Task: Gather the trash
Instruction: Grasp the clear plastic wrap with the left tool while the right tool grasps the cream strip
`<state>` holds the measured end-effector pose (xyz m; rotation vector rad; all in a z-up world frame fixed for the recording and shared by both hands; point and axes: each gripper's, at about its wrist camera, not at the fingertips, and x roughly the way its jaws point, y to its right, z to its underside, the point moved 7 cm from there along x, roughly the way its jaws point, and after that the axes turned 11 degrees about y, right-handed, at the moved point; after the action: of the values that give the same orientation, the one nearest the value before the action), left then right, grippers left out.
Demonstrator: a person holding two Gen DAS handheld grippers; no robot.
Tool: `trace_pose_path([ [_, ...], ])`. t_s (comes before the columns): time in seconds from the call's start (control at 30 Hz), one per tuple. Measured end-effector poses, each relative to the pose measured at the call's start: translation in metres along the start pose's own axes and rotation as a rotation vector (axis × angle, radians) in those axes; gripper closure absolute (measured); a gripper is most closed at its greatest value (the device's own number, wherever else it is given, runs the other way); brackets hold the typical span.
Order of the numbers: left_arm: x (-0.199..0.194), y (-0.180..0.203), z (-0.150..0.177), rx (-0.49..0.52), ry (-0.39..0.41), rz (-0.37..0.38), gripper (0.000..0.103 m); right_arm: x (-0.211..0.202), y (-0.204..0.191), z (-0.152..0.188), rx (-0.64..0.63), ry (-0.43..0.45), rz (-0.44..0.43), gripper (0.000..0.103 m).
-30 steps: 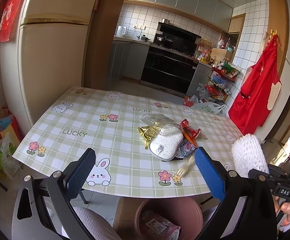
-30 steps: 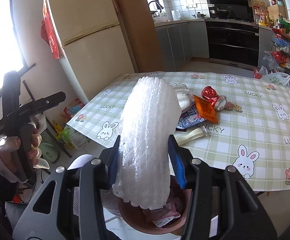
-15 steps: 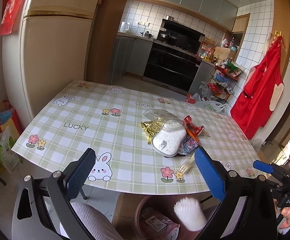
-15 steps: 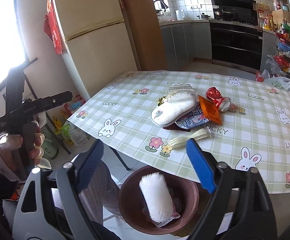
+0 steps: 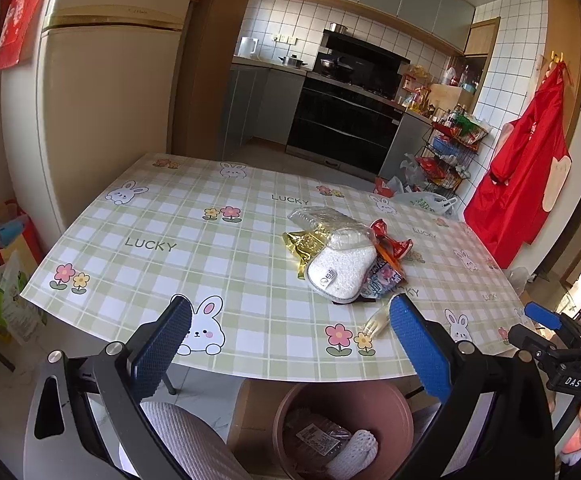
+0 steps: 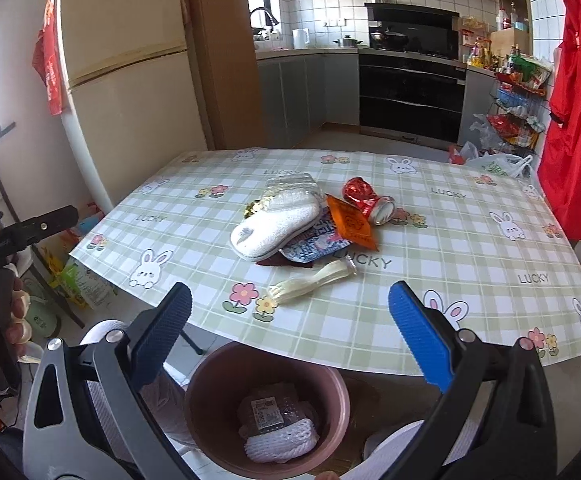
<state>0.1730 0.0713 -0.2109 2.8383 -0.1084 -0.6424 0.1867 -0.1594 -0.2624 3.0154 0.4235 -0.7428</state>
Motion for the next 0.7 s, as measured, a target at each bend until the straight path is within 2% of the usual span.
trace_pose_path([
  [0.07, 0.003, 0.0, 0.003, 0.007, -0.005, -0.001, 0.006, 0.007, 0.006, 0.005, 0.008, -0.009, 0.045, 0.006],
  [0.2, 0.012, -0.001, 0.01, 0.016, -0.016, 0.001, 0.006, 0.023, 0.011, 0.015, 0.03, -0.039, 0.038, 0.006],
  [0.37, 0.028, -0.006, 0.018, 0.011, -0.039, 0.008, 0.006, 0.058, 0.018, 0.03, 0.113, -0.137, -0.037, 0.006],
  [0.47, 0.039, -0.008, 0.024, 0.009, -0.053, 0.009, 0.006, 0.081, 0.022, 0.038, 0.12, -0.184, -0.009, 0.006],
  [0.57, 0.053, -0.01, 0.03, 0.008, -0.072, 0.013, 0.006, 0.105, 0.019, 0.047, 0.139, -0.246, -0.026, 0.006],
  [0.63, 0.063, -0.012, 0.033, 0.008, -0.084, 0.015, 0.006, 0.125, 0.021, 0.057, 0.146, -0.312, 0.013, 0.006],
  [0.7, 0.073, -0.013, 0.036, 0.007, -0.092, 0.019, 0.006, 0.14, 0.021, 0.063, 0.155, -0.341, 0.023, 0.006],
])
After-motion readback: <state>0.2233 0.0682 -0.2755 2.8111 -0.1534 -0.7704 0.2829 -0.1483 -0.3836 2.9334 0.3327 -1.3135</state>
